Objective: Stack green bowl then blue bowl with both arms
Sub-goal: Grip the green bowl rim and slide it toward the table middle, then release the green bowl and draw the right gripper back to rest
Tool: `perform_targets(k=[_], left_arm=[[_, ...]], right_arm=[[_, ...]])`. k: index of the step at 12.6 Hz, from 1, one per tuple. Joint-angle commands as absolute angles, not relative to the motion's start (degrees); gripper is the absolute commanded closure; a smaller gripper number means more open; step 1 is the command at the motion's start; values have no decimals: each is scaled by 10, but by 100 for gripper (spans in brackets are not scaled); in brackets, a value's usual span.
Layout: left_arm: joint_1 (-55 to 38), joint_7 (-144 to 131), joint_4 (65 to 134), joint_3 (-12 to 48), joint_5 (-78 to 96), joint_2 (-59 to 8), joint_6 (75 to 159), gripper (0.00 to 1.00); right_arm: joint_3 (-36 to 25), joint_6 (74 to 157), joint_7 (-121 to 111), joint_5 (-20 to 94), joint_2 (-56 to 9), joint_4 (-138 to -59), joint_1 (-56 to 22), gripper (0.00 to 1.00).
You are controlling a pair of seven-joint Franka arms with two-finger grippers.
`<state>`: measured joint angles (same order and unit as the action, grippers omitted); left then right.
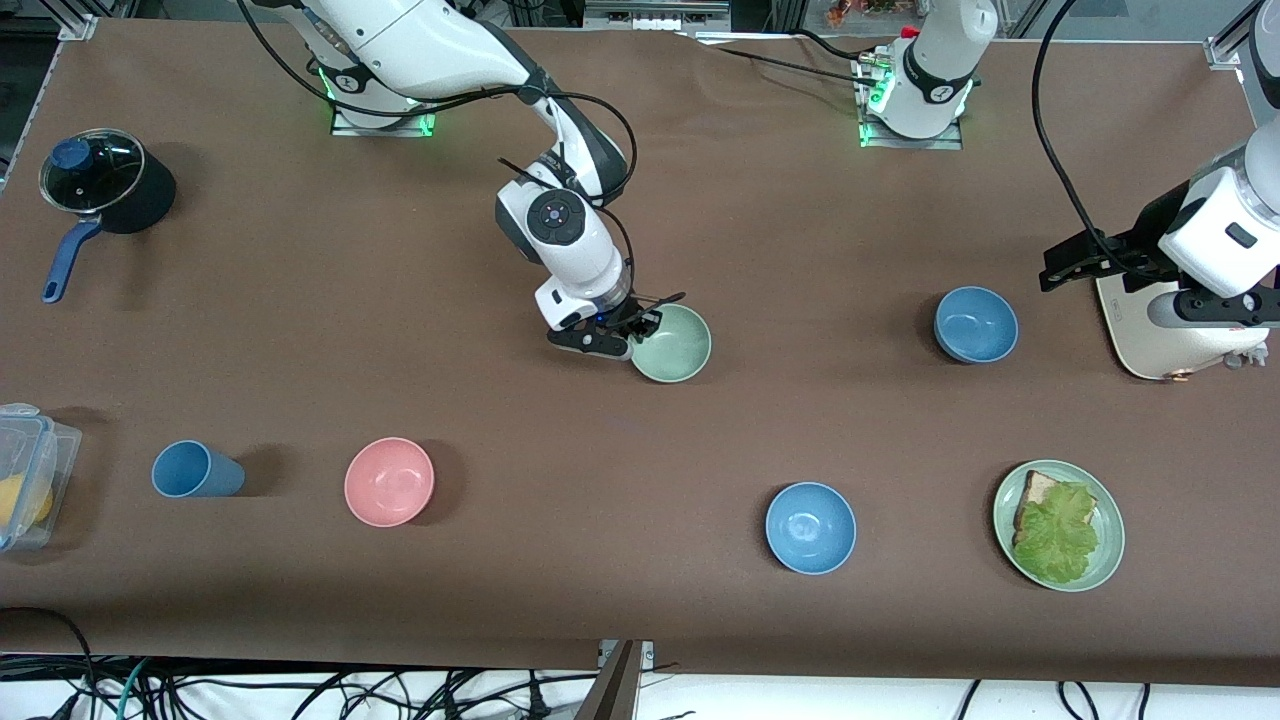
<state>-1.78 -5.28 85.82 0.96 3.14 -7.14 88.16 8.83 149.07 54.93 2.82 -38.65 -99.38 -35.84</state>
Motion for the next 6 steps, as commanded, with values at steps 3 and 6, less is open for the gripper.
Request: perform_targets(k=[3,6], left_arm=[[-19,-59,843,11,20,-77,869,0],[-19,-57,842,11,20,-77,869,0]], right_arm=[[6,1295,514,4,-298,-936,-355,1],[-81,1204,360,13,-228,-922,-342,1]])
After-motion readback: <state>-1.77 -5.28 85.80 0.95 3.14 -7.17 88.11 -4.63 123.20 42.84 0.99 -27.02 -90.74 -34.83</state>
